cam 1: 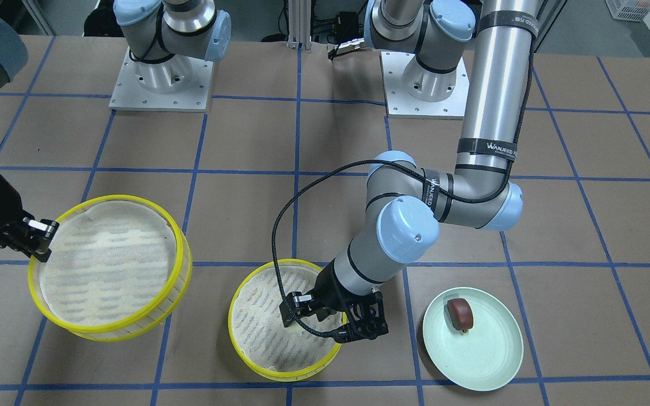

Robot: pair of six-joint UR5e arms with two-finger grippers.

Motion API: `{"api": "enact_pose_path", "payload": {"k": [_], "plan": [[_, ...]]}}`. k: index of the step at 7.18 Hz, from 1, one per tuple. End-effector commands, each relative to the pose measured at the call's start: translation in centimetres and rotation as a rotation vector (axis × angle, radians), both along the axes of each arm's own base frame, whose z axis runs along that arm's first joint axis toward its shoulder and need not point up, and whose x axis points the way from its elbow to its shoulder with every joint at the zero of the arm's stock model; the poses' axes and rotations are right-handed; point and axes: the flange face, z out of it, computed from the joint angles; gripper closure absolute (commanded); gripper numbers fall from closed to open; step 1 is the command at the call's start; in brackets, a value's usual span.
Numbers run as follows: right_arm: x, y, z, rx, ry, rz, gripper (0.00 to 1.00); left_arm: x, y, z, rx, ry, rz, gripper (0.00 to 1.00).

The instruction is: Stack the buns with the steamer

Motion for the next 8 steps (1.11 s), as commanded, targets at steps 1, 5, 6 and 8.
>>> {"api": "enact_pose_path", "payload": {"k": [1, 5, 6, 8], "plan": [[2.6, 0.2, 0.0, 0.006, 0.026, -0.033, 1.00, 0.1, -0.2, 1.5, -0.028, -0.005, -0.011, 0.00], [13.5, 0.3, -0.9, -0.045, -0.015, -0.110, 1.00, 14.6, -1.4, 6.0, -0.043, -0.390, -0.143, 0.00], [16.9, -0.1, -1.9, -0.085, -0.025, -0.098, 1.00, 18.3, -1.6, 6.3, -0.020, -0.444, -0.163, 0.00], [21.3, -1.5, -5.8, -0.127, -0.043, -0.123, 1.00, 22.4, -1.5, 2.4, 0.061, -0.485, -0.180, 0.00]]}}
